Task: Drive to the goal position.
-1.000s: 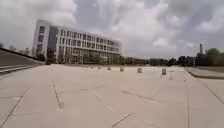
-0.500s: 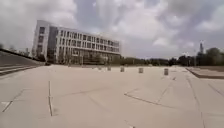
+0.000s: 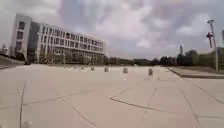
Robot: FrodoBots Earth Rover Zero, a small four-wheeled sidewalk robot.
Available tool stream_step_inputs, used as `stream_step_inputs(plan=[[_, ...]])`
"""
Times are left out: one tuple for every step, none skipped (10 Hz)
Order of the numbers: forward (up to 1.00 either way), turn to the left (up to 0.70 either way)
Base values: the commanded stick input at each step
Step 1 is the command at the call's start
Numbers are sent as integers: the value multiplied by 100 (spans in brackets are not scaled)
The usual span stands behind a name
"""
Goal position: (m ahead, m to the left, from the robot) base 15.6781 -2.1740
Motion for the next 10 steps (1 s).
stream_step_inputs(plan=[[50, -2], [50, -2], [50, -2], [50, -2], [50, -2], [50, -2], [50, -2], [50, -2], [50, -2], [50, -2]])
